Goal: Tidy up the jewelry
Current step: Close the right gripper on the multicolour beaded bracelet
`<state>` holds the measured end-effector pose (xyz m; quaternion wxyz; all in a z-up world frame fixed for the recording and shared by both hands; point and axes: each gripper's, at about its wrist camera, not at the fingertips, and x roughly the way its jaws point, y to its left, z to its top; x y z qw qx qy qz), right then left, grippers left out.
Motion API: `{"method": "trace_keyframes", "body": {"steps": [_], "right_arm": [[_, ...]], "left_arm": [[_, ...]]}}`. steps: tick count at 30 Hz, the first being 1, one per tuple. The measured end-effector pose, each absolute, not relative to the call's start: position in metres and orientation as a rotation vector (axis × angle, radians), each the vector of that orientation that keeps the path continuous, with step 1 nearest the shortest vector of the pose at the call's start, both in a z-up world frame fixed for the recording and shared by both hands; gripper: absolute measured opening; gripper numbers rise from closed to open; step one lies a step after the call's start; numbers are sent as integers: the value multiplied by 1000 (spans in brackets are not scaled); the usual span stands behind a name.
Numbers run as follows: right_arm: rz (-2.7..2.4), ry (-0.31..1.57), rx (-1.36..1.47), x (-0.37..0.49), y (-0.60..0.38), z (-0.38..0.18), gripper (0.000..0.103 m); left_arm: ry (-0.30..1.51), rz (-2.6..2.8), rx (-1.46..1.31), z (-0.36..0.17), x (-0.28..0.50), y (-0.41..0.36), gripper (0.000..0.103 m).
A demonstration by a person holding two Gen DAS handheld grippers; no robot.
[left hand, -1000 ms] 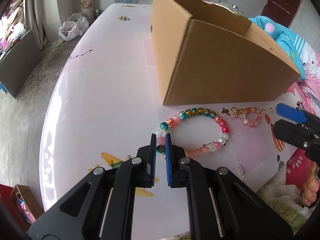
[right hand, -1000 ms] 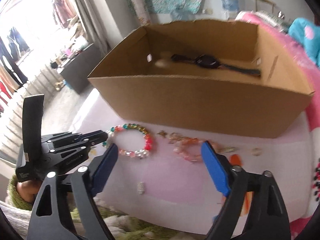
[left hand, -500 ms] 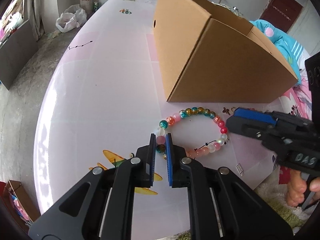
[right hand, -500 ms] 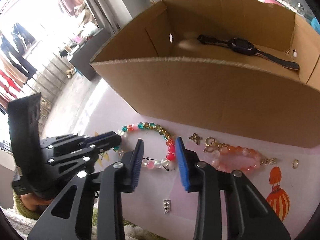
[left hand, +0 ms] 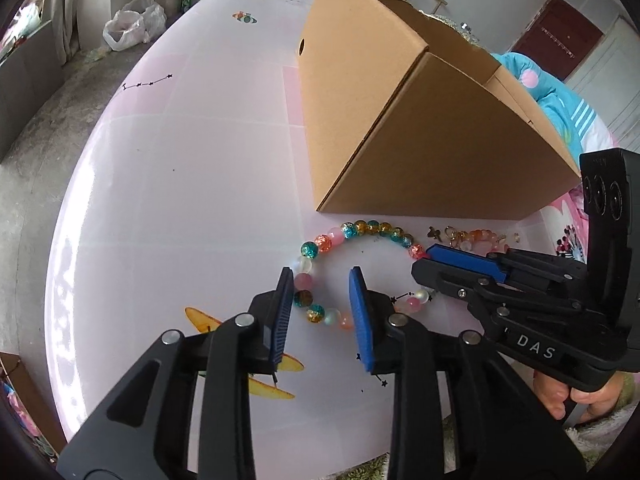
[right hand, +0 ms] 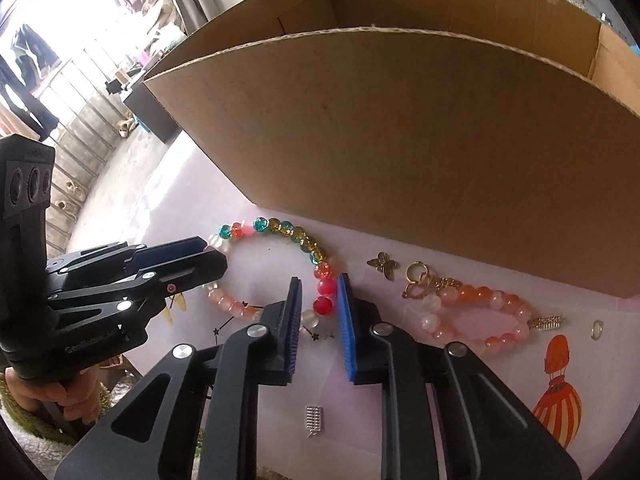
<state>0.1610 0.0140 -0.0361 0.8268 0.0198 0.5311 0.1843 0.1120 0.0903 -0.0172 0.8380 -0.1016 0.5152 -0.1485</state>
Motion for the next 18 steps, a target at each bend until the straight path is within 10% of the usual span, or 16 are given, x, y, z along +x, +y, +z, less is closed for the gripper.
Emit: {"method": "trace_keyframes", "body": {"steps": [18], "right_arm": [[396, 1117, 32, 159, 13, -34, 14]], "left_arm": [[1075, -255, -96, -14, 113, 78, 23]]}}
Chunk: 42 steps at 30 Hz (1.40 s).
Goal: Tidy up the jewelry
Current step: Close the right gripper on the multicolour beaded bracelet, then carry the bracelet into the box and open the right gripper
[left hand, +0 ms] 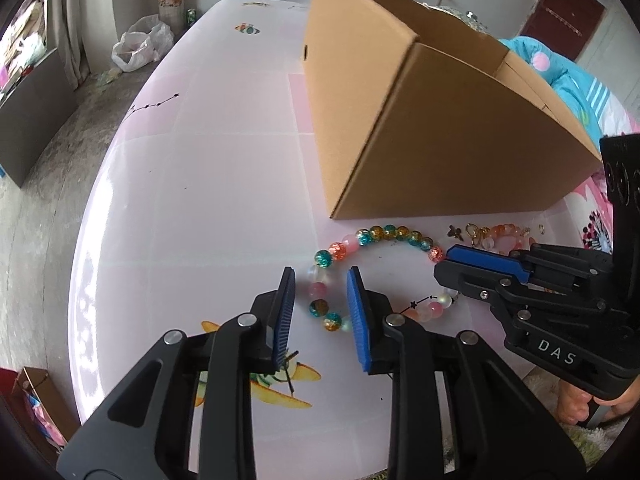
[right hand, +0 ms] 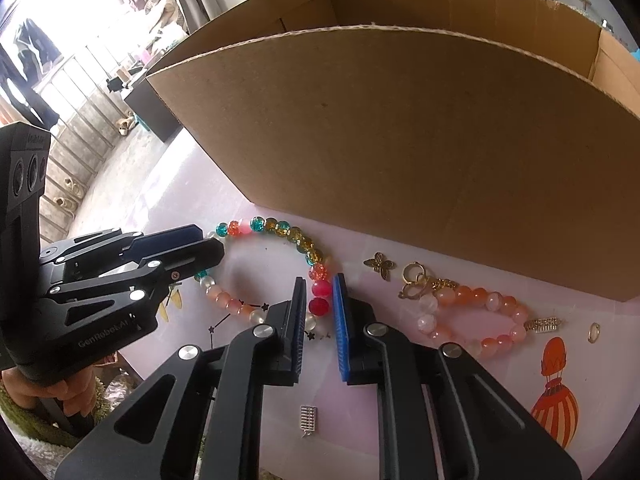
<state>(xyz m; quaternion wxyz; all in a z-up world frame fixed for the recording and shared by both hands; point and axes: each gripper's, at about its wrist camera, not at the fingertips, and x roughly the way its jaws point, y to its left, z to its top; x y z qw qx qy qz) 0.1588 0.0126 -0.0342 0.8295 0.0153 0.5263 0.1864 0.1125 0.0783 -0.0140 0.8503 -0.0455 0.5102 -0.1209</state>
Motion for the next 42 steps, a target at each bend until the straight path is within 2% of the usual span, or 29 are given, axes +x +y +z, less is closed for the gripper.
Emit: {"method": "trace_keyframes", "body": {"steps": [4, 5, 9, 16, 28, 36, 42], "right_arm": [[399, 1108, 22, 158, 14, -34, 14], [400, 1106, 21, 158, 15, -35, 14], [407, 1110, 37, 158, 12, -35, 10], [409, 1068, 63, 154, 1, -24, 10], [454, 963, 86, 133, -16, 16, 10], [498, 782, 75, 115, -34, 85, 10], [500, 706, 55, 151, -50, 130, 10]], "left_arm": [[1066, -237, -83, -15, 116, 76, 9], [1064, -238, -95, -16, 116, 78, 9], [1057, -239, -113, -15, 116, 80, 8], [1033, -249, -139, -5, 109, 82, 8], [943, -301, -165, 44, 86, 73, 8], [783, -408, -142, 118, 72, 60, 8], [673, -502, -60, 165, 115, 37, 8]]}}
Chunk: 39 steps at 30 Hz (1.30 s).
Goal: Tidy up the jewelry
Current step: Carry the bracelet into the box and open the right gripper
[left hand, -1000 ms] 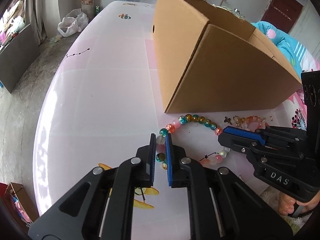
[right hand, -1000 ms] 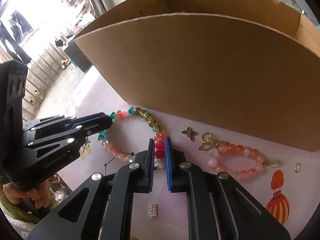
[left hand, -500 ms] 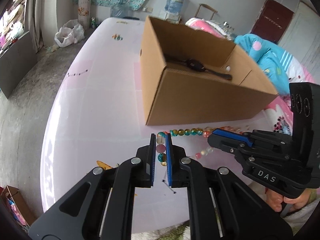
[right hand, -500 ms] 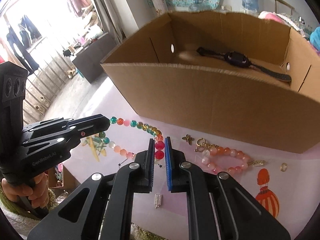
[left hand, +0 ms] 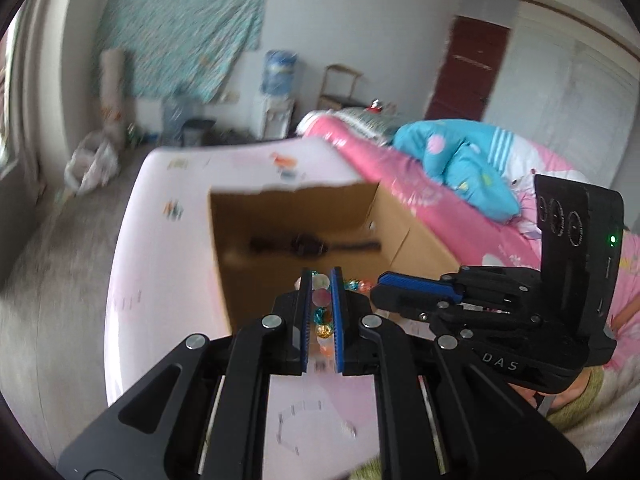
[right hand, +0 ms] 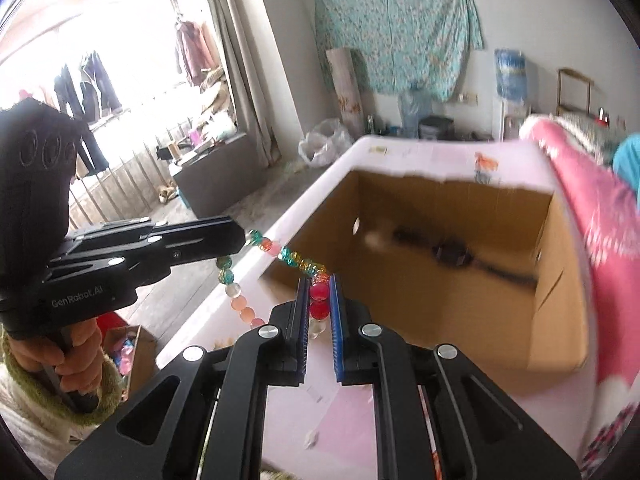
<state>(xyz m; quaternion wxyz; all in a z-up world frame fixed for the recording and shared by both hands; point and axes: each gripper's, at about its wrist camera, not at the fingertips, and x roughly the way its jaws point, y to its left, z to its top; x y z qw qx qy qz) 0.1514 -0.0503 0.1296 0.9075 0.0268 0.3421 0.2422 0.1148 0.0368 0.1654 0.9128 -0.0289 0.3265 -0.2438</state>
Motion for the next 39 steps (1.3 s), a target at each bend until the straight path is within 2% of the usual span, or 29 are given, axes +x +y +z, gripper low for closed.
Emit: {"method": "trace_keyframes", "body": {"steps": [4, 10, 16, 26, 36, 38, 39], "right_arm": [[507, 798, 112, 203, -64, 126, 10], [521, 1046, 189, 286, -61, 75, 10], [473, 1232, 196, 320, -53, 29, 10], [450, 1329, 228, 329, -54, 9, 10], [450, 1340, 264, 329, -58, 4, 11], [452, 1326, 273, 329, -60, 5, 12], [453, 1312, 280, 328, -63, 7, 13]], "left_arm": [[687, -517, -15, 164, 160, 20, 8], [832, -507, 20, 127, 230, -1, 8], [949, -462, 63, 90, 260, -5, 8], [992, -442, 133, 70, 266, -10, 9], [1006, -415, 145, 66, 267, -11, 9], [993, -408, 135, 70, 265, -9, 13], [980, -404, 127, 74, 263, -7, 18]]}}
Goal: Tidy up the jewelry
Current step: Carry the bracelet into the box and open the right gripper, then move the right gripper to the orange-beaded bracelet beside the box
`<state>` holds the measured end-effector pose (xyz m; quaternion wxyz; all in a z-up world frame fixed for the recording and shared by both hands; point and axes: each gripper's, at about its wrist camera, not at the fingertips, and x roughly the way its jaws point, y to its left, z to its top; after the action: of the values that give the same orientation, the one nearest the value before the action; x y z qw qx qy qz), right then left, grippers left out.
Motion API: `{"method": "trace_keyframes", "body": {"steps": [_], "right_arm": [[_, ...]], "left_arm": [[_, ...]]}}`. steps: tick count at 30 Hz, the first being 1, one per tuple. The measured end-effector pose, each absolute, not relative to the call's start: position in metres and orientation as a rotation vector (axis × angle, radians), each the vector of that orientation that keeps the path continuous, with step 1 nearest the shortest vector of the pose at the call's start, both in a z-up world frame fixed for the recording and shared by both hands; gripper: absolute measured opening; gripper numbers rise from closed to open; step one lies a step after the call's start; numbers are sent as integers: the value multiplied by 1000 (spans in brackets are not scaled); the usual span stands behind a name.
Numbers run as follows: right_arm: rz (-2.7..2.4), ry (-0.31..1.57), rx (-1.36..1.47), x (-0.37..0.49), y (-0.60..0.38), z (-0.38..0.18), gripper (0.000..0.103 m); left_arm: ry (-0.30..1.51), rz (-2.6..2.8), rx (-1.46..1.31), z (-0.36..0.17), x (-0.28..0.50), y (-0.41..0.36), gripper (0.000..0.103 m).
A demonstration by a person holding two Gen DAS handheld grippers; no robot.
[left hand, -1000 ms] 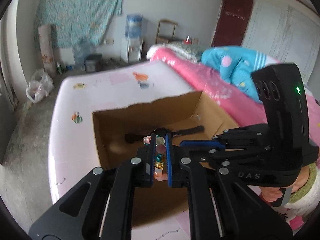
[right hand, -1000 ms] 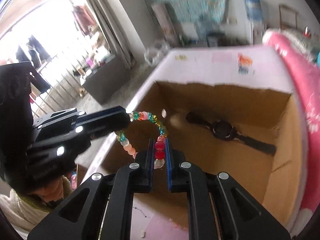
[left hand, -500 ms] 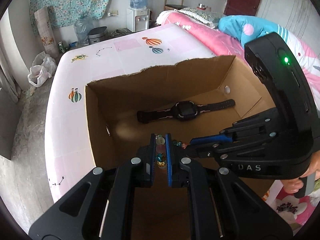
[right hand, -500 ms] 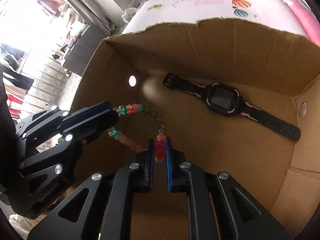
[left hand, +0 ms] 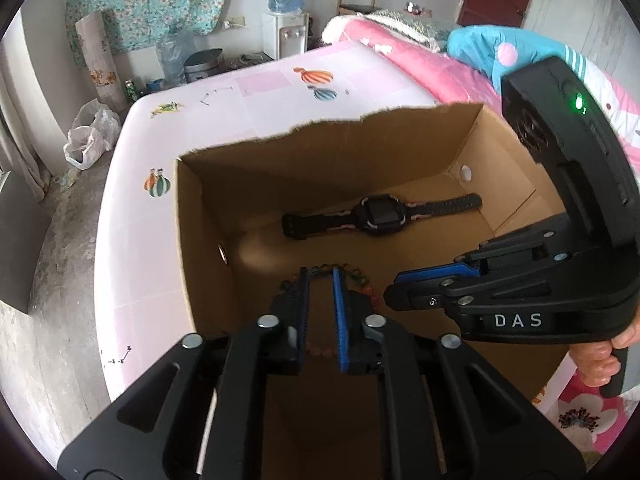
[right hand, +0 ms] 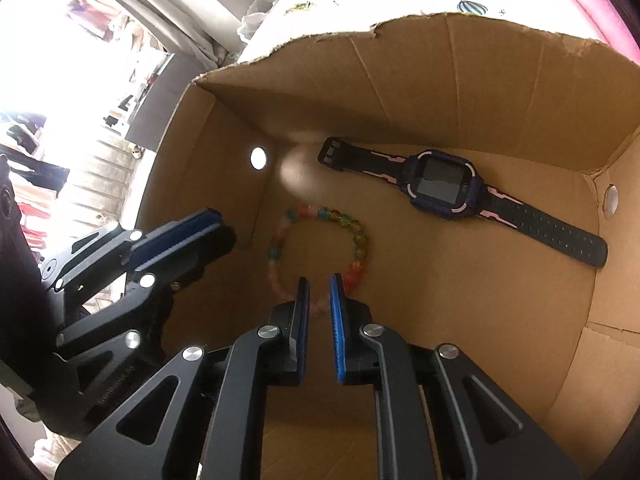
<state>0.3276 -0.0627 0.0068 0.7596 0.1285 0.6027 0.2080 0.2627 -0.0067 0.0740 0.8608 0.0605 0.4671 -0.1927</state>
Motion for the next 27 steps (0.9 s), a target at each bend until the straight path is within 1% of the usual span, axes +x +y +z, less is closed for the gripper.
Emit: {"method": "trace_keyframes", "body": {"steps": [1, 2, 3, 4, 6, 8, 10, 12, 14, 18, 20, 23, 27], "right_arm": [[453, 1301, 285, 327, -65, 8, 14], [452, 1283, 300, 324, -69, 12, 20], [455, 1263, 321, 321, -74, 17, 25], [462, 1248, 337, 318, -77, 21, 27], [472, 1205, 376, 308, -87, 33, 32], [489, 1145, 413, 288, -102, 52, 36], [513, 1077, 431, 265, -115, 72, 38], [519, 1014, 428, 243, -127, 89, 42], [514, 938, 411, 215, -139, 107, 43], [507, 842, 426, 172, -160, 126, 43], [504, 825, 458, 158, -166, 123, 44], [473, 847, 507, 142, -170, 102, 44], [365, 950, 531, 145, -166, 57, 44]], "left_arm": [[966, -399, 122, 79, 260, -5, 21], [955, -394, 119, 81, 258, -3, 25], [941, -388, 116, 86, 255, -1, 26], [918, -382, 111, 94, 248, 3, 27], [881, -372, 102, 106, 233, 10, 34], [838, -365, 88, 117, 214, 19, 38], [799, -369, 69, 128, 191, 28, 42], [752, -369, 51, 135, 162, 39, 47], [731, -373, 32, 137, 139, 48, 50], [742, -366, 2, 125, 101, 58, 50], [752, -349, 13, 113, 88, 57, 50], [782, -319, 16, 91, 77, 54, 50], [840, -322, -41, 63, 86, 47, 50]]}}
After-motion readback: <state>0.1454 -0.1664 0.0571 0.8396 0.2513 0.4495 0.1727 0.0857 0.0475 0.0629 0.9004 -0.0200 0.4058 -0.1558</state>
